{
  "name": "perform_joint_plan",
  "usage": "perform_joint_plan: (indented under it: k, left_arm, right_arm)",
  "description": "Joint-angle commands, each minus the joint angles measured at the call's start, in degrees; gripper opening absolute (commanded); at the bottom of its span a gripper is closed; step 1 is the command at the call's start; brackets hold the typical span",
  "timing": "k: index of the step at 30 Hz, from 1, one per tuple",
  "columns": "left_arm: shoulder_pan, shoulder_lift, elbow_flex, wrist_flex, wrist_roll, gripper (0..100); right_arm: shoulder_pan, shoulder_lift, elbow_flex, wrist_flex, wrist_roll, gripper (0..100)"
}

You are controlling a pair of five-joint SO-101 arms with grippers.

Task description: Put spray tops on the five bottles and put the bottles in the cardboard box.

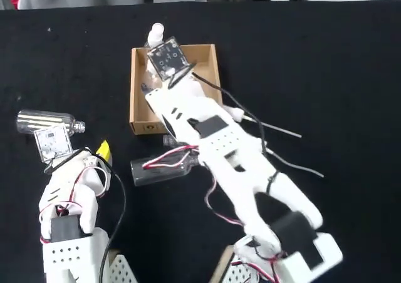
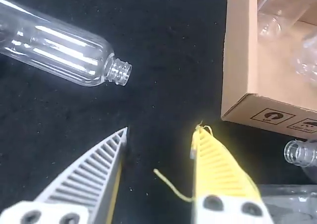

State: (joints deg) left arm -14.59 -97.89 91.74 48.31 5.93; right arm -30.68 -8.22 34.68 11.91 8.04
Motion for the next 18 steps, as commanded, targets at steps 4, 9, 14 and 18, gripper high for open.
perform_joint_plan:
  k: [4, 9, 14, 18]
  left_arm:
    - [-0.66, -0.70, -0.40, -0.62, -0.70, 19]
    - [-0.66, -0.70, -0.40, -0.62, -0.70, 19]
    - [-0.66, -0.70, -0.40, -0.62, -0.70, 19]
    - [-0.66, -0.70, -0.40, -0.62, -0.70, 19]
  right_arm:
    - [1.49, 6.11, -9.45, -2.02, 0.26, 8.6]
    - [1.49, 12.18, -14.37, -2.02, 0.26, 8.6]
    - [1.49, 17.36, -18.51, -2.02, 0.26, 8.6]
    - [1.93, 20.70, -21.32, -2.02, 0.26, 8.6]
